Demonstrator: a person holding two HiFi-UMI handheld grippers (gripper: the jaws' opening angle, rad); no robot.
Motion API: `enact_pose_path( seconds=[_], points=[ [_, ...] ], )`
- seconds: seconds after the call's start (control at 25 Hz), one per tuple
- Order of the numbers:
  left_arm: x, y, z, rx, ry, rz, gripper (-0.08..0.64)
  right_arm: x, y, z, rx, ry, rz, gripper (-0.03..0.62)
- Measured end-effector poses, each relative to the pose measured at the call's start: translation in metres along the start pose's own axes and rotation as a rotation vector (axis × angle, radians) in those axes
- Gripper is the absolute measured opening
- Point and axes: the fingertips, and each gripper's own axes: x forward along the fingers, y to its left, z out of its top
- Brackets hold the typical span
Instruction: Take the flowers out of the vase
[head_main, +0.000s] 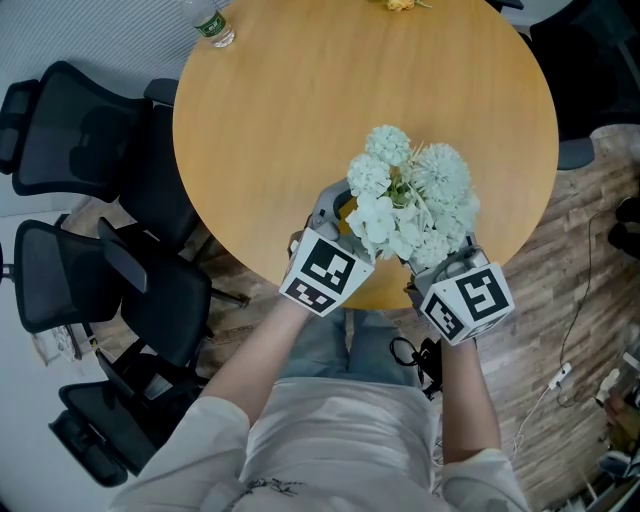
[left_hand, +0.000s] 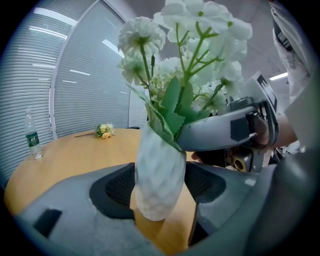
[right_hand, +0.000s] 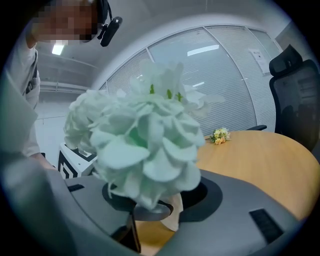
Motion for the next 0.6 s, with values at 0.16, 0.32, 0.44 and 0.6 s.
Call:
enact_pose_path(
  seconds=[0.16,0.32,0.44,0.6],
  points=[
    [0.0,0.0,0.0,0.0,-0.002,0.001,0.314,0.0,0.0,0.0,-0.003,0.001,-0.002,0.176],
    [0.0,0.002,-0.001,-0.001,-0.002,0.002,0.314,0.0,-0.004,0.0,-0.017,0.0,-0.026,0.133],
    [0.002,0.002,0.0,-0.006,-0.003,0.005,0.314,-0.001,-0.009,0.002,-0.021,-0.008,-0.043,0.097],
    [0.001,0.002,-0.002,-0.007,-0.004,0.007,0.314,-0.002,-0.008,0.005,-0.018,-0.026,-0.054,0.072]
  ],
)
